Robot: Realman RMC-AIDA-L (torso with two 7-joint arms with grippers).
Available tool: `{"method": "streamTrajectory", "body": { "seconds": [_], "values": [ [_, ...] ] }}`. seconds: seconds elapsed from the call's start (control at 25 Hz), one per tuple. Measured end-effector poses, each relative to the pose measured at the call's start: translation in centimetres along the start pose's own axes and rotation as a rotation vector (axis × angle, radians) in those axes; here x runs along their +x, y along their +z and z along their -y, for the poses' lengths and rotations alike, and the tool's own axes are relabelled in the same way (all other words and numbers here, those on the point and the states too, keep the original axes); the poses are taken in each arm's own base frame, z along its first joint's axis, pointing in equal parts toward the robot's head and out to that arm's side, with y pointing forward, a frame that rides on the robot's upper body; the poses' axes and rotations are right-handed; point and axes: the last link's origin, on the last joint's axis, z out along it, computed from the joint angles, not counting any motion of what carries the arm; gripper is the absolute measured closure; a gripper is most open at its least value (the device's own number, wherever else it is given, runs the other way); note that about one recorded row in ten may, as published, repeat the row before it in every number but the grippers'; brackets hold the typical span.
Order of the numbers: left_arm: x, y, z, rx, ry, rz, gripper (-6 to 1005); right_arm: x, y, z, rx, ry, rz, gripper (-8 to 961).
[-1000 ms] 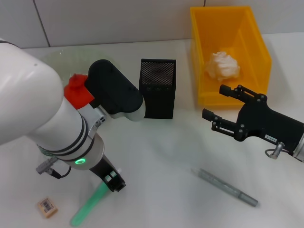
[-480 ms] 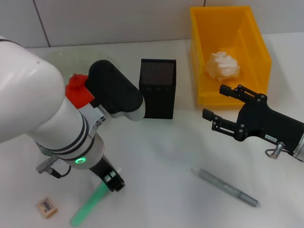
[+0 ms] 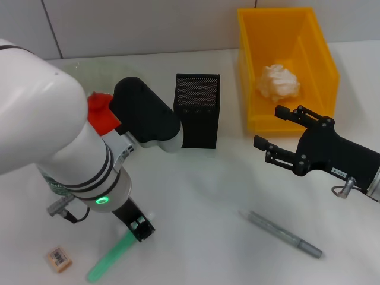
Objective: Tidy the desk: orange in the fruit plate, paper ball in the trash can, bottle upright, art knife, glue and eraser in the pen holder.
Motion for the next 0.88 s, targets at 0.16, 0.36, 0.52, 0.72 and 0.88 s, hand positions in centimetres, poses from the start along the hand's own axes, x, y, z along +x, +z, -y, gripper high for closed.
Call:
{"method": "streamTrajectory", "body": {
  "seconds": [0.16, 0.36, 0.52, 0.72, 0.88],
  "values": [
    [0.00, 0.16, 0.03, -0.009, -0.005, 0.009, 683, 0.00, 0.00, 0.01, 0.000, 0.000, 0.000, 186],
    [-0.01, 0.17, -0.02, -0.013, -0.006, 0.009, 734, 0.00, 0.00, 0.00, 0.000, 0.000, 0.000, 186],
    [0.08, 0.06, -0.12, -0.016, -0.003, 0.005, 769, 0.01, 0.02, -0.04, -0.002, 0.000, -0.001, 186],
    [0.27, -0.09, -0.23, -0.016, 0.003, -0.001, 796, 0.01, 0.03, -0.06, -0.003, 0.000, -0.001, 186],
    [0.39, -0.19, -0.33, -0.015, 0.009, -0.006, 799, 0.01, 0.03, -0.05, -0.002, 0.000, -0.001, 186]
  ]
}}
